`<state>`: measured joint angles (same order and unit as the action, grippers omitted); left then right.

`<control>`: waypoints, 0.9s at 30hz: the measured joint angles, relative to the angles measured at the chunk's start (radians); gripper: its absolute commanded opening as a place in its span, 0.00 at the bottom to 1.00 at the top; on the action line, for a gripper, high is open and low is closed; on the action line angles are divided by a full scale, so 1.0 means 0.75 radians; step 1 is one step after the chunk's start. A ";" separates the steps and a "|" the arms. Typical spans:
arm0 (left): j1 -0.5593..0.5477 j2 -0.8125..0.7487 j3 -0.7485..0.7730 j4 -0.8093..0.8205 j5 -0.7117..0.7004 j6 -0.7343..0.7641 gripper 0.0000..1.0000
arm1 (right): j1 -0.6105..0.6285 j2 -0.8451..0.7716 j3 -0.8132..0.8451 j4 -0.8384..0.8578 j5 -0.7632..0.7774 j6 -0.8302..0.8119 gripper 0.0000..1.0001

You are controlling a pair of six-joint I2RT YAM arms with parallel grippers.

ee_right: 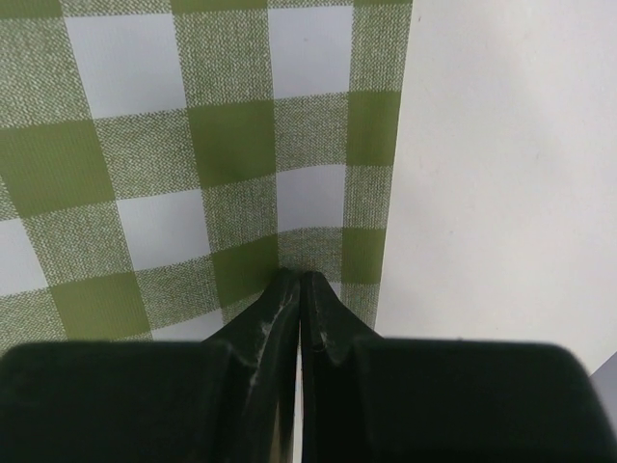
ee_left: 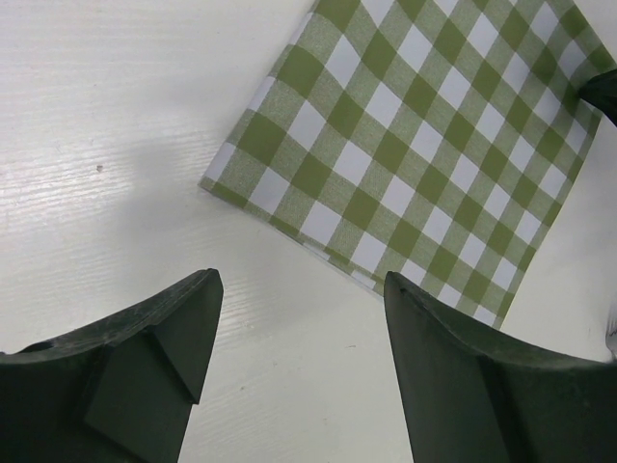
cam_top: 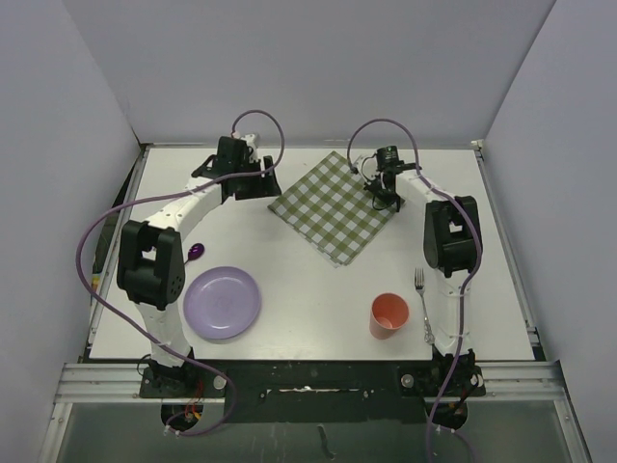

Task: Set the dinner table for one person
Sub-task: Flatten out the napkin at the center of the board.

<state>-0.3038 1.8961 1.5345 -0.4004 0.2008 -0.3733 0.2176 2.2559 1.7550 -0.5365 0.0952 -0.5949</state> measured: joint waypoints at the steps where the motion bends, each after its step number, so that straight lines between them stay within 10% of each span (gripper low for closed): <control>1: 0.004 0.000 -0.007 0.000 0.003 -0.001 0.67 | 0.002 0.000 0.000 -0.005 0.000 0.000 0.00; 27: 0.044 -0.015 -0.118 0.042 0.112 -0.032 0.67 | 0.533 -0.193 -0.201 -0.377 -0.158 0.147 0.00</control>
<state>-0.2710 1.8847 1.4460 -0.3691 0.2852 -0.3969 0.6170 2.1113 1.6039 -0.8192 -0.0235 -0.4847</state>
